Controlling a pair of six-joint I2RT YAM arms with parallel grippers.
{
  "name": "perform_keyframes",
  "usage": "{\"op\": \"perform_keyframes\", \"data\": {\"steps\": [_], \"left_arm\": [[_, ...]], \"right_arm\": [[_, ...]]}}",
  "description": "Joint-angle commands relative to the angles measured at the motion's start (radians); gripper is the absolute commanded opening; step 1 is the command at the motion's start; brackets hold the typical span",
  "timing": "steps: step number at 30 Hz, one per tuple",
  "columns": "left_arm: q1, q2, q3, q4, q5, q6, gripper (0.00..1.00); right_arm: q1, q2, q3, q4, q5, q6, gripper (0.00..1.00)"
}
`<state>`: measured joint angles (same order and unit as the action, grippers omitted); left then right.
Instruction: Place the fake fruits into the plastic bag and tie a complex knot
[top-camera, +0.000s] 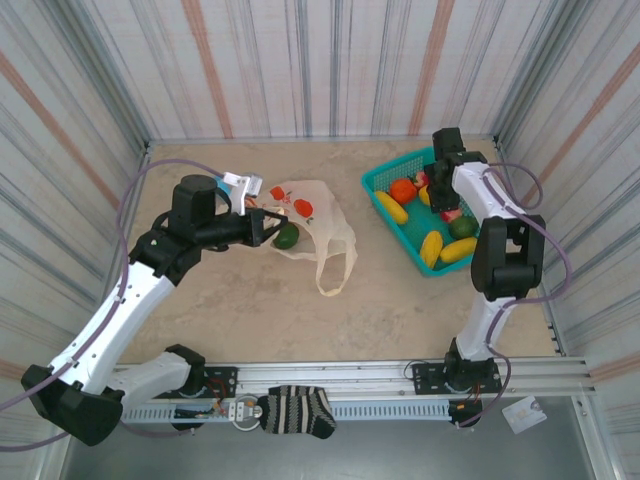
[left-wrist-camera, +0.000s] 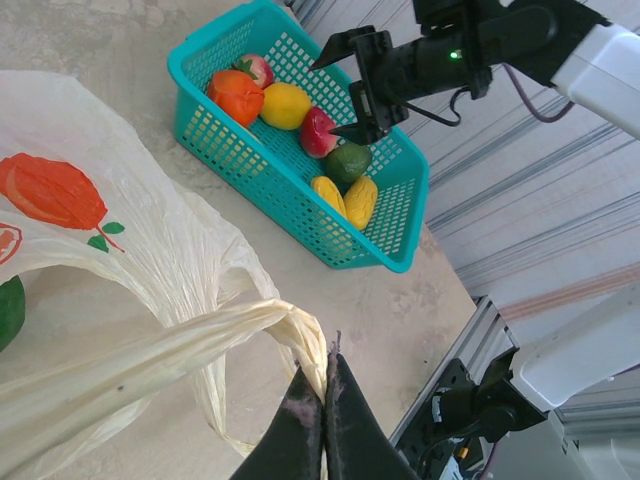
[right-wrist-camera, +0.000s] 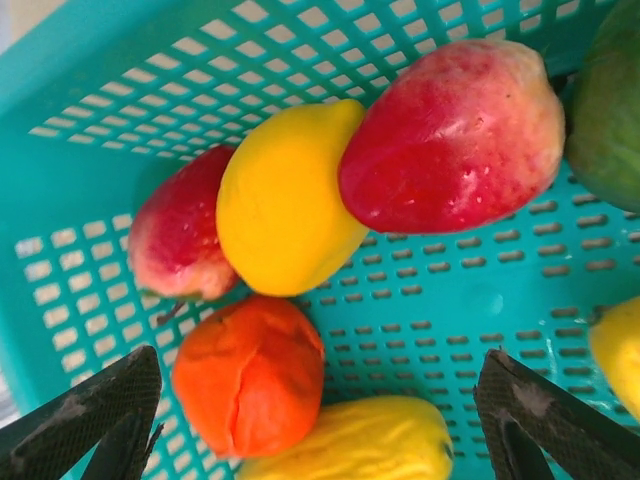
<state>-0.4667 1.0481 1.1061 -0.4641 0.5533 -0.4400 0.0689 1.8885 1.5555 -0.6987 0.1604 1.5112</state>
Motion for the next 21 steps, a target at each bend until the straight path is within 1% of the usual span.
{"op": "perform_keyframes", "data": {"steps": [1, 5, 7, 13, 17, 21], "left_arm": [[-0.011, -0.01, 0.015, 0.019, 0.021, 0.032, 0.0], [-0.015, -0.011, 0.017, 0.009, 0.019, 0.04, 0.0], [-0.015, -0.01, 0.018, 0.004, 0.015, 0.043, 0.0], [-0.015, -0.001, 0.024, -0.008, 0.015, 0.045, 0.0], [-0.015, 0.006, 0.03, -0.013, 0.018, 0.046, 0.0], [-0.015, 0.009, 0.034, -0.018, 0.018, 0.05, 0.0]], "right_arm": [[-0.013, 0.078, 0.076, -0.03, 0.008, 0.126, 0.85], [-0.016, 0.159, 0.144, -0.054, 0.011, 0.172, 0.85], [-0.018, 0.174, 0.138, -0.017, -0.01, 0.195, 0.83], [-0.024, 0.21, 0.135, -0.025, 0.042, 0.255, 0.84], [-0.034, 0.257, 0.136, -0.014, 0.037, 0.271, 0.84], [-0.028, 0.281, 0.129, 0.037, 0.062, 0.241, 0.77]]}}
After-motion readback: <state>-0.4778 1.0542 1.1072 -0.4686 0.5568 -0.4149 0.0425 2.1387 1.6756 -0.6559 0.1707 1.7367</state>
